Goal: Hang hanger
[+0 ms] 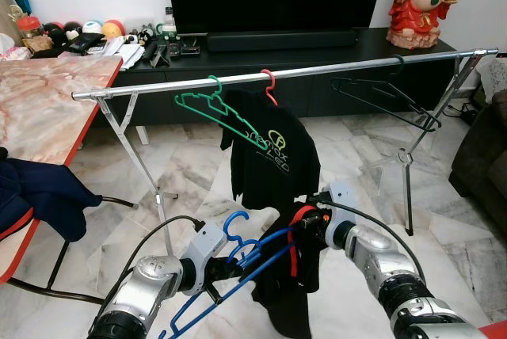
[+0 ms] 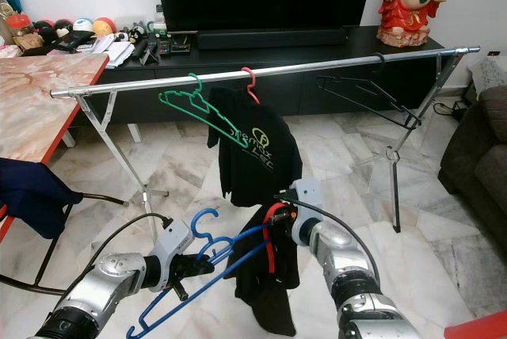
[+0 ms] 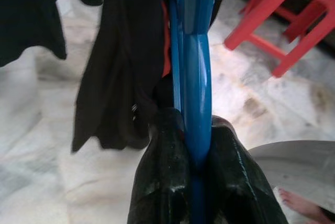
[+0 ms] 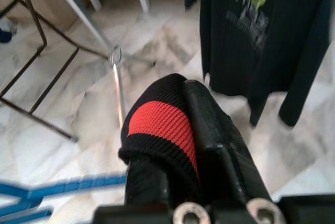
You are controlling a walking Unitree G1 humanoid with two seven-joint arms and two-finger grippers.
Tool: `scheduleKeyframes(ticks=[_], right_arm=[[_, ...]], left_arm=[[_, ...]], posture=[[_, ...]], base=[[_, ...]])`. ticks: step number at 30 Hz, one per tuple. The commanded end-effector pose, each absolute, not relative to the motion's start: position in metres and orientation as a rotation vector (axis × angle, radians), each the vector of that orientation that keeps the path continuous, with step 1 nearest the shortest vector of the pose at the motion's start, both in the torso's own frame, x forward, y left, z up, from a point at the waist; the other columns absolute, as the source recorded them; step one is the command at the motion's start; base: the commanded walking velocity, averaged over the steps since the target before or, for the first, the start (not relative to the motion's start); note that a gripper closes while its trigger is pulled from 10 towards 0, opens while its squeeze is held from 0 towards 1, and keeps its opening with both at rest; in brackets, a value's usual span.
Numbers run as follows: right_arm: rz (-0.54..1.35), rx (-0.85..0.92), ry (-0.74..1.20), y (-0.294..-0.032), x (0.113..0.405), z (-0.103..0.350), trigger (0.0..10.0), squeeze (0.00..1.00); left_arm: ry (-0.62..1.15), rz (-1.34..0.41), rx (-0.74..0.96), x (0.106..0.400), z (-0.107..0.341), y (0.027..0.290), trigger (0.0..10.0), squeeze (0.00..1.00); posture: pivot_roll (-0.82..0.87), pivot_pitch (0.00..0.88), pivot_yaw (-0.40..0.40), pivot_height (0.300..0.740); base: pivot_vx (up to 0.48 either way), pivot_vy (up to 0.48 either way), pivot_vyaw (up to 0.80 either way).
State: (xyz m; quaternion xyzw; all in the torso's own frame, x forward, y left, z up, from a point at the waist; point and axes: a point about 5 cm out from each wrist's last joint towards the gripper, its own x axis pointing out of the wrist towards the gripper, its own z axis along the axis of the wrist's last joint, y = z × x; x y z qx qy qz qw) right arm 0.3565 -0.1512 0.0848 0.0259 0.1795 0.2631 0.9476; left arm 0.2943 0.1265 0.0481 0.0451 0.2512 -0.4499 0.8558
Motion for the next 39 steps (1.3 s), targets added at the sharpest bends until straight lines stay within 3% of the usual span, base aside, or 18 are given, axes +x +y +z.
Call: scheduleKeyframes(ticks=[1, 13, 14, 18, 25, 39], right_arm=[[0.559, 0.023, 0.292, -0.151, 0.362, 0.100, 10.0, 0.00], [0.800, -0.003, 0.239, -0.136, 0.352, 0.111, 10.0, 0.00], [0.816, -0.007, 0.262, -0.133, 0.348, 0.105, 10.0, 0.00], [0.767, 0.015, 0.284, -0.133, 0.347, 0.099, 10.0, 0.00], [0.736, 0.127, 0.199, -0.127, 0.349, 0.114, 10.0, 0.00], [0.790, 0.140, 0.101, -0.127, 0.351, 0.135, 10.0, 0.00]], left_arm=[[0.524, -0.971, 0.086, 0.293, 0.051, 0.125, 10.0, 0.00], [0.442, -0.935, 0.000, 0.303, 0.059, 0.118, 10.0, 0.00], [0.414, -0.863, 0.012, 0.311, 0.062, 0.122, 10.0, 0.00], [0.359, -0.738, -0.011, 0.324, 0.070, 0.129, 10.0, 0.00], [0.326, -0.682, -0.037, 0.330, 0.075, 0.124, 10.0, 0.00], [0.337, -0.838, -0.113, 0.321, 0.074, 0.103, 10.0, 0.00]], posture=[[-0.03, 0.000, -0.009, 0.740], [-0.04, 0.006, -0.013, 0.740], [-0.04, 0.014, -0.017, 0.740], [-0.04, 0.019, -0.017, 0.740], [-0.05, 0.030, -0.020, 0.740], [-0.05, 0.039, -0.028, 0.740]], base=[[0.000, 0.000, 0.00], [0.000, 0.000, 0.00], [0.000, 0.000, 0.00], [0.000, 0.000, 0.00], [0.000, 0.000, 0.00], [0.000, 0.000, 0.00]])
